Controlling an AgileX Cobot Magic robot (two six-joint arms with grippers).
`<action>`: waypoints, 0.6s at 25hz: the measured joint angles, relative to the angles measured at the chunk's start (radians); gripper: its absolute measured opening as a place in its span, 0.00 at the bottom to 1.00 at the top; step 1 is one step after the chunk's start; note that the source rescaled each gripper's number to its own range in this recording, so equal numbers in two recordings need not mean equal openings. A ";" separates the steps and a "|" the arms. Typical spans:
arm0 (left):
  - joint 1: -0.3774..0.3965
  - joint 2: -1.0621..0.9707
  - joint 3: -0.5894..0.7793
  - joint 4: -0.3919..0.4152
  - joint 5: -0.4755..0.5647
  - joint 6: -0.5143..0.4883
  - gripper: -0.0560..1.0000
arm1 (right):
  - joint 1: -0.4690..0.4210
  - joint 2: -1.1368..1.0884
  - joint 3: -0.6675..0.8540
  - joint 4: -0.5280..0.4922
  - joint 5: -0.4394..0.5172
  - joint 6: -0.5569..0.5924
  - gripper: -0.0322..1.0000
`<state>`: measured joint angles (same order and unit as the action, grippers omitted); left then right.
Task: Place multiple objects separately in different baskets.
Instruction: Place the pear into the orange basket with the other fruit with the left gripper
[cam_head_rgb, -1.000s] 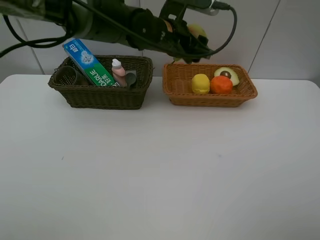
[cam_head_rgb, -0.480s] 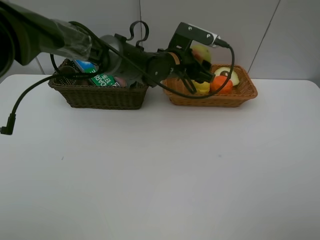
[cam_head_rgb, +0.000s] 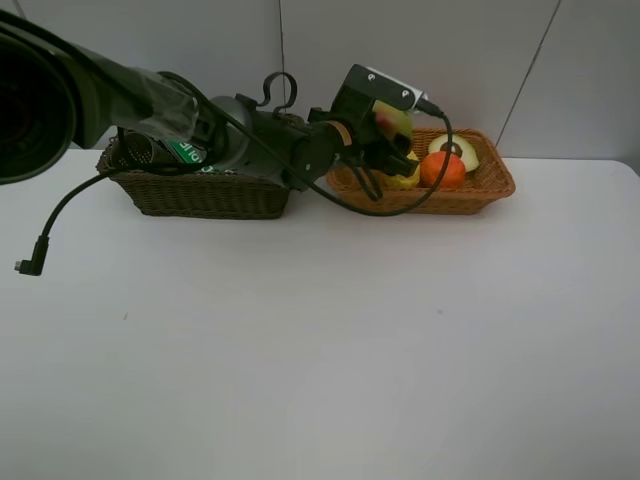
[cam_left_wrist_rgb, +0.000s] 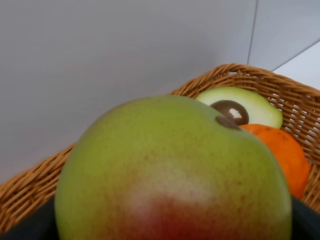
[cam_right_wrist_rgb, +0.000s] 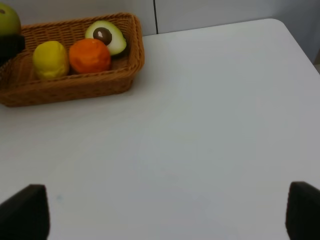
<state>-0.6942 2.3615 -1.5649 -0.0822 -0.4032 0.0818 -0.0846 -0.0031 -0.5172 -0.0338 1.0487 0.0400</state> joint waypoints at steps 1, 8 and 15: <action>0.001 0.002 -0.004 0.000 -0.004 0.000 0.91 | 0.000 0.000 0.000 0.000 0.000 0.000 1.00; 0.001 0.004 -0.016 0.000 -0.018 0.000 0.91 | 0.000 0.000 0.000 0.000 0.000 0.000 1.00; 0.001 0.014 -0.017 0.000 -0.023 -0.062 0.91 | 0.000 0.000 0.000 0.000 0.000 0.000 1.00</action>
<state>-0.6930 2.3756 -1.5817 -0.0822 -0.4263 0.0201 -0.0846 -0.0031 -0.5172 -0.0338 1.0487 0.0400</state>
